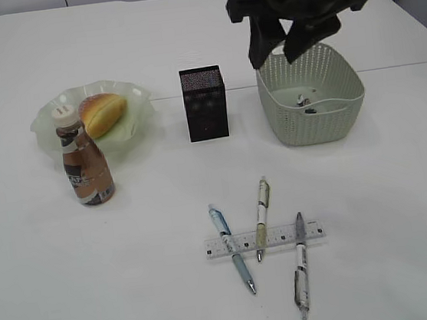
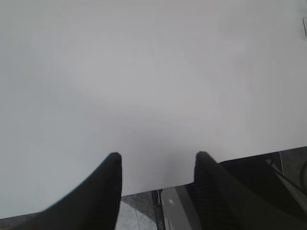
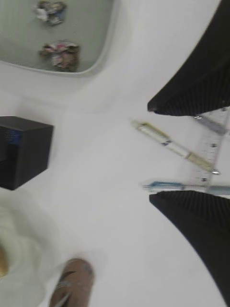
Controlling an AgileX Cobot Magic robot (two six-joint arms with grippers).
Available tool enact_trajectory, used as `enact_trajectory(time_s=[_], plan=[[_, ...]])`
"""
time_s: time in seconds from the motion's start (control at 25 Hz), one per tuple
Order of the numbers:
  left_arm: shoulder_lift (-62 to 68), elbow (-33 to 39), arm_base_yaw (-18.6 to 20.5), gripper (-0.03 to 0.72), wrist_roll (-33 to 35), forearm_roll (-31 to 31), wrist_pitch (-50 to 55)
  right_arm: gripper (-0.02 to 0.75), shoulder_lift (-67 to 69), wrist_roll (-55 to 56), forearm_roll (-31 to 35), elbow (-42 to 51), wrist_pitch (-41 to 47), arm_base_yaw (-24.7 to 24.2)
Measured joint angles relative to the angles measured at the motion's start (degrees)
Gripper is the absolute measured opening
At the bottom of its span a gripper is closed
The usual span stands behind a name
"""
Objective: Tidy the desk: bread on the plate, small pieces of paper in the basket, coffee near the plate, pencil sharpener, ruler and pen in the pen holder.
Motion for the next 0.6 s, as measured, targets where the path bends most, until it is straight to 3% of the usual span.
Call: enact_trajectory(time_s=[0.16,0.32,0.6], plan=[[0.00,0.00,0.00,0.353,0.00,-0.11,0.00,0.403,-1.73,-0.77,0.04,0.00,7.85,0.00],[0.00,0.00,0.00,0.352,0.73,-0.30,0.00,0.403,-2.63,-2.55,0.17,0.00,8.46,0.00],[0.00,0.00,0.00,0.353,4.34,-3.71,0.00,0.403,-5.42,-8.53,7.12,0.00,8.58,0.00]])
